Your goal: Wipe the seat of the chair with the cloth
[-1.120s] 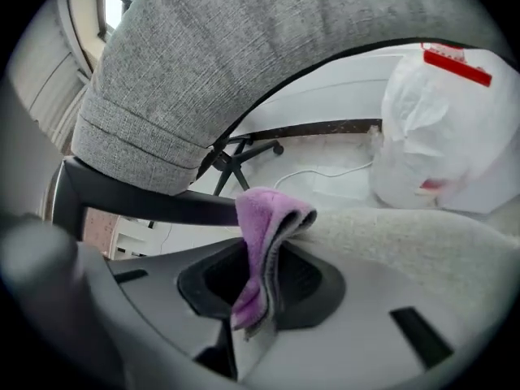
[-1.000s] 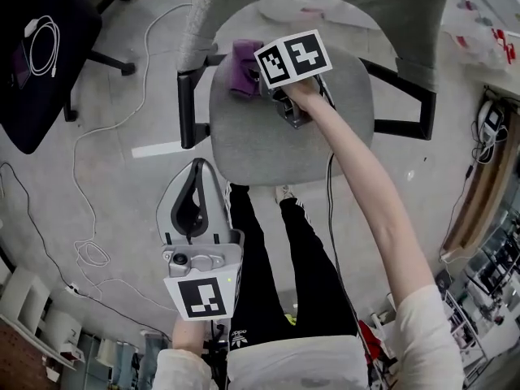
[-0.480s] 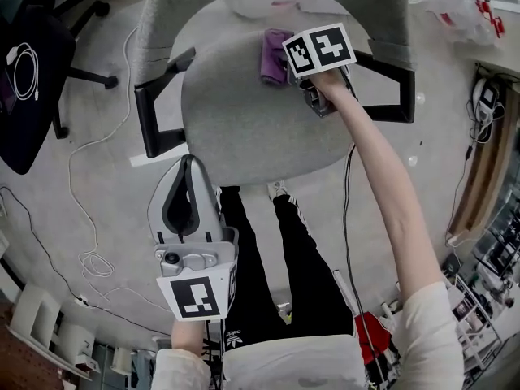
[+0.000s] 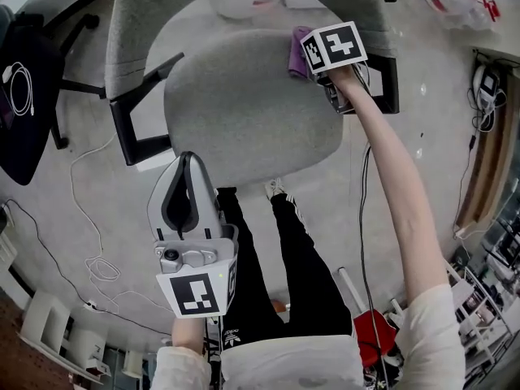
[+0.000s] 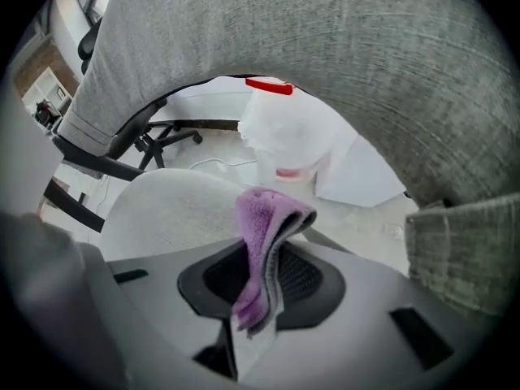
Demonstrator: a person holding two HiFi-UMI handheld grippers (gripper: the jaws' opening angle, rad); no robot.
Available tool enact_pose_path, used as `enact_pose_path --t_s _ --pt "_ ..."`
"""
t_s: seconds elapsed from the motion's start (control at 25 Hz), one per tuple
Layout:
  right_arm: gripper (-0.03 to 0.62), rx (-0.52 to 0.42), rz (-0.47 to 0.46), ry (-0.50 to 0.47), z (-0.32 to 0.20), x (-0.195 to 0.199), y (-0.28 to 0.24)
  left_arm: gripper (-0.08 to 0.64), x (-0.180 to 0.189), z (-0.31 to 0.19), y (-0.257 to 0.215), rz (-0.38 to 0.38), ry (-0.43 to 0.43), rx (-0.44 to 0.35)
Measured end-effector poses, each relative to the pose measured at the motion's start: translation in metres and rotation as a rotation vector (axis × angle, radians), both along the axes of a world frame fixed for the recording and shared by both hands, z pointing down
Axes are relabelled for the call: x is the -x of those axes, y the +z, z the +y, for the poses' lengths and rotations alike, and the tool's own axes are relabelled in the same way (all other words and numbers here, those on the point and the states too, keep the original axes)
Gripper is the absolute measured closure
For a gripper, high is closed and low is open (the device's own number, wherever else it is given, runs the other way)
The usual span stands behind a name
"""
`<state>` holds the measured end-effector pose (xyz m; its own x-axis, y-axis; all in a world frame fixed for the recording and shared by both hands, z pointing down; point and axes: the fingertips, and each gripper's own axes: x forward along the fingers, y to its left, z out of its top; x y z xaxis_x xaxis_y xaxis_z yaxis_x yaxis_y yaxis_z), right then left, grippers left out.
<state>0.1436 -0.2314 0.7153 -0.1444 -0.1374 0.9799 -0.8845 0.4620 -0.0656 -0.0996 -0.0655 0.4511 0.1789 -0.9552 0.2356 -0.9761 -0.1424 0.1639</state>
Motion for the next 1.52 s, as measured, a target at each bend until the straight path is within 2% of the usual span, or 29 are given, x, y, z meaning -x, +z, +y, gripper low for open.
enact_pose_path --t_s 0.36,0.6,0.72,0.84,0.92,1.04,1.12,1.24,1.36,1.52 --pt "0.505 -0.019 0.117 0.025 -0.002 -0.031 -0.003 0.548 -0.028 -0.002 -0.002 0.002 0.027 -0.004" --pt "0.505 -0.040 0.117 0.037 -0.003 -0.032 -0.007 0.548 -0.028 0.001 0.000 -0.004 0.012 0.002" --pt "0.505 -0.088 0.065 0.036 -0.008 -0.019 -0.029 0.548 -0.019 0.002 -0.001 -0.003 -0.017 0.002" --pt "0.505 -0.124 -0.087 0.007 -0.005 0.024 -0.063 0.548 -0.004 0.005 -0.004 -0.010 -0.059 -0.005" --pt "0.505 -0.101 -0.224 -0.022 0.009 0.068 -0.081 0.548 0.008 0.008 -0.005 -0.024 -0.087 -0.010" --pt "0.505 0.006 -0.443 -0.064 0.047 0.141 -0.089 0.548 0.026 0.012 -0.009 -0.041 -0.125 -0.020" --pt "0.505 0.100 -0.550 -0.084 0.079 0.186 -0.082 0.548 0.037 0.014 -0.013 -0.045 -0.145 -0.032" --pt "0.505 0.206 -0.600 -0.114 0.123 0.233 -0.061 0.548 0.053 0.016 -0.013 -0.051 -0.165 -0.038" --pt "0.505 0.284 -0.582 -0.173 0.164 0.268 -0.038 0.548 0.069 0.024 -0.005 -0.050 -0.192 -0.015" --pt "0.505 0.298 -0.526 -0.220 0.189 0.294 -0.016 0.548 0.084 0.031 0.000 -0.040 -0.223 -0.007"
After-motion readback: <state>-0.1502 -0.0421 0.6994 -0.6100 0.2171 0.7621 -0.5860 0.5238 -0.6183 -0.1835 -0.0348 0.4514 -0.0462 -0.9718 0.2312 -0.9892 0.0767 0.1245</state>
